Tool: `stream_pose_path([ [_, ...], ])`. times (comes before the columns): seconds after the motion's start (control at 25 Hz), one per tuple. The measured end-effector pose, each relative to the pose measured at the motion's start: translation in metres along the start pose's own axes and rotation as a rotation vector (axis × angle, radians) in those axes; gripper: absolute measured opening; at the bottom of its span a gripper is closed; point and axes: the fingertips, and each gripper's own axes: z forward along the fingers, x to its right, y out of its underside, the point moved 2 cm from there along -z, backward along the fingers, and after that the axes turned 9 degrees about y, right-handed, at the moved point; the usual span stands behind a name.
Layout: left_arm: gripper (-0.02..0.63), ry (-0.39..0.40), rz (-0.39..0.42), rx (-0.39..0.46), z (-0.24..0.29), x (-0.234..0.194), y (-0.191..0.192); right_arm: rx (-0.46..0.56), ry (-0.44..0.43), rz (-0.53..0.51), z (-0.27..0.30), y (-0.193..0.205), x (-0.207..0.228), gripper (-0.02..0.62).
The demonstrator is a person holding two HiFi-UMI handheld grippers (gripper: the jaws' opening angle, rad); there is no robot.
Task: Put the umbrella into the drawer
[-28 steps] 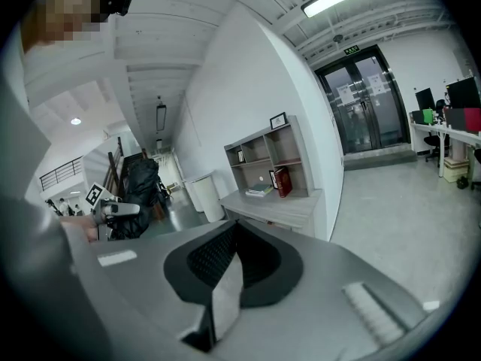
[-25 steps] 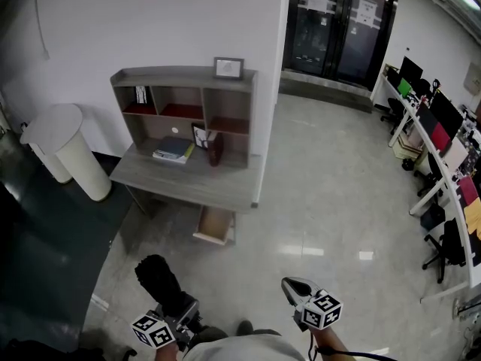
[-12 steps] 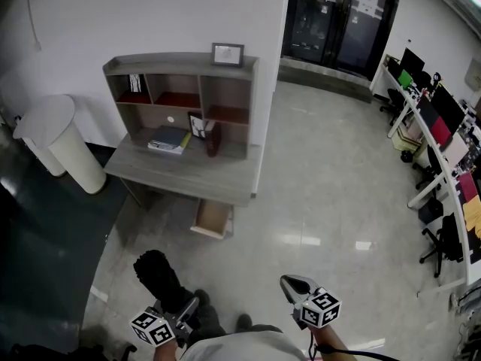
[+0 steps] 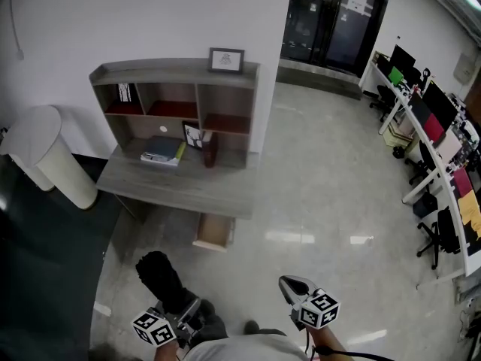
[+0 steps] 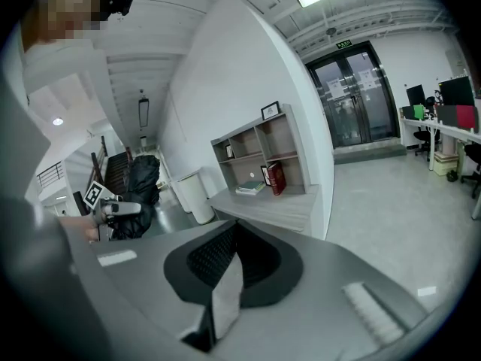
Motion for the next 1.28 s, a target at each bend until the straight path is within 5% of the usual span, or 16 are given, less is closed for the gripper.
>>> stream_pose_path([
  [0.72,0.242,0.146,-0.018,-0.116,0.003,-0.136,-0.08,0.008,0.145,0.059,0.112,-0.034,-0.053,0.005],
  [1.28,0.242,0.191,-0.049,-0.18,0.033,-0.179,-0.089,-0.008,0.201,0.091,0.144,-0.044,-0.042,0.005],
])
